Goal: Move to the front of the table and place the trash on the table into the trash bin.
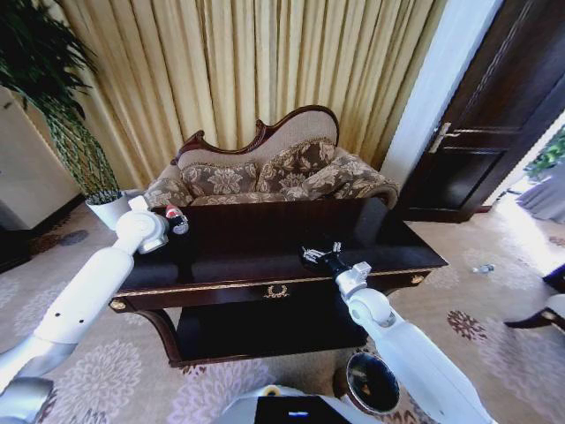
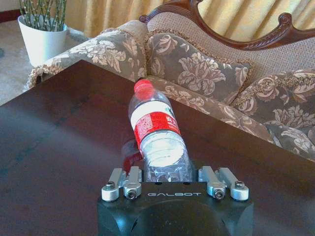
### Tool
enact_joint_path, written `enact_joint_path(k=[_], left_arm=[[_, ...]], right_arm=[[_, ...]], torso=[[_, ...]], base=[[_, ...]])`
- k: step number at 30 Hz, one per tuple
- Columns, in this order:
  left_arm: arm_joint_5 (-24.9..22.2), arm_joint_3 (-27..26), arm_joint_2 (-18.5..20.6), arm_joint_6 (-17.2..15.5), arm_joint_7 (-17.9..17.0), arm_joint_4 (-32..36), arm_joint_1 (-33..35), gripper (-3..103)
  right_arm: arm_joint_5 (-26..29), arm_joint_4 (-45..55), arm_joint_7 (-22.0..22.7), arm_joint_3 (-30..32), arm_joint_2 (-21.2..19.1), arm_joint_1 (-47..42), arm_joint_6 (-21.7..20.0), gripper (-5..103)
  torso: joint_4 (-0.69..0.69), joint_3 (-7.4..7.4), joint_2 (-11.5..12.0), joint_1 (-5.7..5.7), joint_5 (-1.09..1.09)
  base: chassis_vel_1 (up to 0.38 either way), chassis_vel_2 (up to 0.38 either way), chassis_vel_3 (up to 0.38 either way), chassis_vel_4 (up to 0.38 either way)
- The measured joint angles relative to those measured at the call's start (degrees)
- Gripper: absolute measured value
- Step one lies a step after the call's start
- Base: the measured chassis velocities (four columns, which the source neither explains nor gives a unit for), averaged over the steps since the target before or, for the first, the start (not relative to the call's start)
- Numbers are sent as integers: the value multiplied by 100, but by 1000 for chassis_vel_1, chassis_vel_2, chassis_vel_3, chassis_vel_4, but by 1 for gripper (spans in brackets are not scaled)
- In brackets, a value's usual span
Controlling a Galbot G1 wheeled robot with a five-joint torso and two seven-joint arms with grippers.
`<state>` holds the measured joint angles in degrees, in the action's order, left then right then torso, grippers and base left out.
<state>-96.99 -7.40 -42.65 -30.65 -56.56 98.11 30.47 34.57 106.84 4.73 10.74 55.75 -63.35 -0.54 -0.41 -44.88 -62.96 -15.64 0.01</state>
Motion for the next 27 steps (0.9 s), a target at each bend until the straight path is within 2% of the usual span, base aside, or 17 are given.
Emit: enact_joint_path(k=[2,4,5,7,8,10,11,13,14,15,17,18,19,21,22,24,27], left_arm=[[226,0,25,1,124,26,51,43],[1209,-94,161,36,917,167,306,36],[1209,-94,161,36,917,167,306,36],[1816,-322,269,174,1597,332,591,36],[1816,-322,269,174,1597,332,591,36],[2972,-627,392,740,2723,409,1072,35],[2972,-627,392,740,2723,409,1072,35],[3522,-1005,537,1045,3462,552,1532,35],[3673,-1245,626,1185,3876,709,1829,35],[3673,-1245,626,1185,3876,709,1829,35],[3918,-1645,746,1492,4641,934,2280,35],[3918,-1645,746,1492,4641,934,2280,35],[4143,-1888,820,1694,5232,1078,2613,35],[4215,-1988,849,1761,5439,1144,2750,35],[4331,-2247,930,1935,5928,1404,3127,35],[4401,-2336,977,2092,6218,1668,3301,35],[4530,-2270,1015,2183,6326,1866,3274,35]], right_arm=[[0,-1,0,3,1,-3,0,100],[14,19,17,27,19,-26,-2,100],[14,19,17,27,19,-26,-2,100],[43,93,58,43,23,-40,-32,100],[43,93,58,43,23,-40,-32,100],[101,251,101,62,23,-96,-169,100],[101,251,101,62,23,-96,-169,100],[208,394,240,55,24,-125,-296,100],[357,511,373,33,34,-127,-402,100],[357,511,373,33,34,-127,-402,100],[654,680,552,-23,30,-113,-542,100],[654,680,552,-23,30,-113,-542,100],[925,807,641,-87,12,-99,-600,100],[1084,869,662,-121,2,-95,-607,100],[1701,1107,706,-243,-39,-99,-624,100],[2388,1447,682,-352,-85,-117,-691,100],[2808,1727,583,-368,-135,-104,-730,100]], torso=[[0,0,0,0,-2],[0,-1,0,-1,-2],[0,-1,0,-1,-2],[3,0,0,0,1],[3,0,0,0,1],[-1,0,0,0,-4],[-1,0,0,0,-4],[2,0,0,0,-1],[4,0,0,-1,-3],[4,0,0,-1,-3],[0,0,0,0,0],[0,0,0,0,0],[1,1,0,0,-1],[0,1,0,0,-2],[3,0,0,0,0],[0,1,0,0,-1],[0,1,0,0,-1]], base=[[0,0,0,0],[0,0,0,0],[0,0,0,0],[0,0,0,0],[0,0,0,0],[0,0,0,0],[0,0,0,0],[0,0,0,0],[0,0,0,0],[0,0,0,0],[0,0,0,0],[0,0,0,0],[0,0,0,0],[0,0,0,0],[0,0,0,0],[0,0,0,0],[0,0,0,0]])
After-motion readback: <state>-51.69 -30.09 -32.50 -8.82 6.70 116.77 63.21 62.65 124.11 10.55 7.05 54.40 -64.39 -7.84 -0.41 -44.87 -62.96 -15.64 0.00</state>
